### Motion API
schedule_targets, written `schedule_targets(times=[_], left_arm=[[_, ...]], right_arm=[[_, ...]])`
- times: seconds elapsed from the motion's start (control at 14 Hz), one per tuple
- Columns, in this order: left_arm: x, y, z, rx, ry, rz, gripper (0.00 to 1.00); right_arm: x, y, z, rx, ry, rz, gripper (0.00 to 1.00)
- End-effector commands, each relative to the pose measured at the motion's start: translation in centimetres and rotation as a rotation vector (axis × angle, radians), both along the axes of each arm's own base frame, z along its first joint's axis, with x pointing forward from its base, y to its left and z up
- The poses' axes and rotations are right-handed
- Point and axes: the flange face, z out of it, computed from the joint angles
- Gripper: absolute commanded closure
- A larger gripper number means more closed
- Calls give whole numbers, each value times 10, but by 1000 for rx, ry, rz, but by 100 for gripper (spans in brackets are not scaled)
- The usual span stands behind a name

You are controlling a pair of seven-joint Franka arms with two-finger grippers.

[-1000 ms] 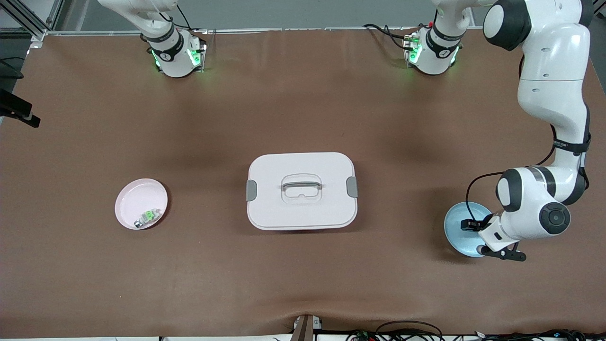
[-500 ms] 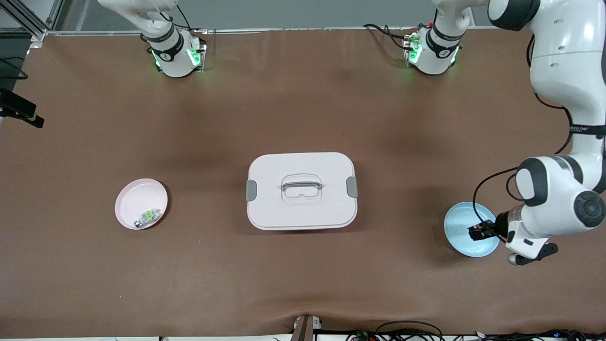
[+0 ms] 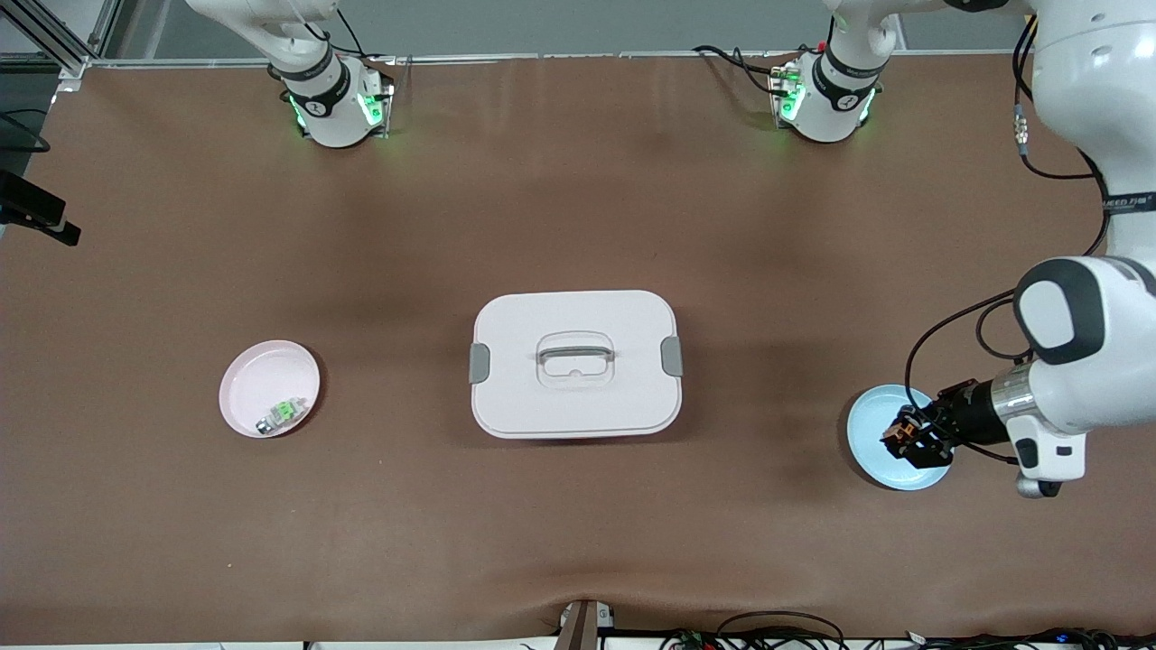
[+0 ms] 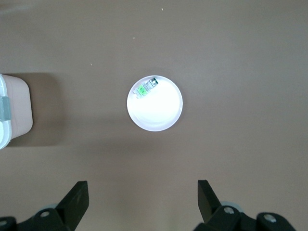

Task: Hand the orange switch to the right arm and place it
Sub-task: 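Close the left gripper on the orange switch and lift it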

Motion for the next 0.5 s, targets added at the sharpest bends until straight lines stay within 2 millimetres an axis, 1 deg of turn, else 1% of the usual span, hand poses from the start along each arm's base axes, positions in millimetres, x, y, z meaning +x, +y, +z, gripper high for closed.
schedule_targets(times=[0.0,0.07,0.21,0.36,0.43], left_arm=[[-16,-21,44,-86,51,114,79],[-20,-38,57,-121,68,160,79],[-25,-68,76,-200,117,259,79],[-33,-99,97,-253,126,272,79],[-36,-115,106,-287,139,288,79]], right_arm=[[8,-1,-11,11,8,-7,0],[10,-1,-14,11,14,-9,0],[12,0,-15,12,5,-5,0],[21,3,-22,-14,-9,6,0],[22,2,-23,-20,-9,7,0]])
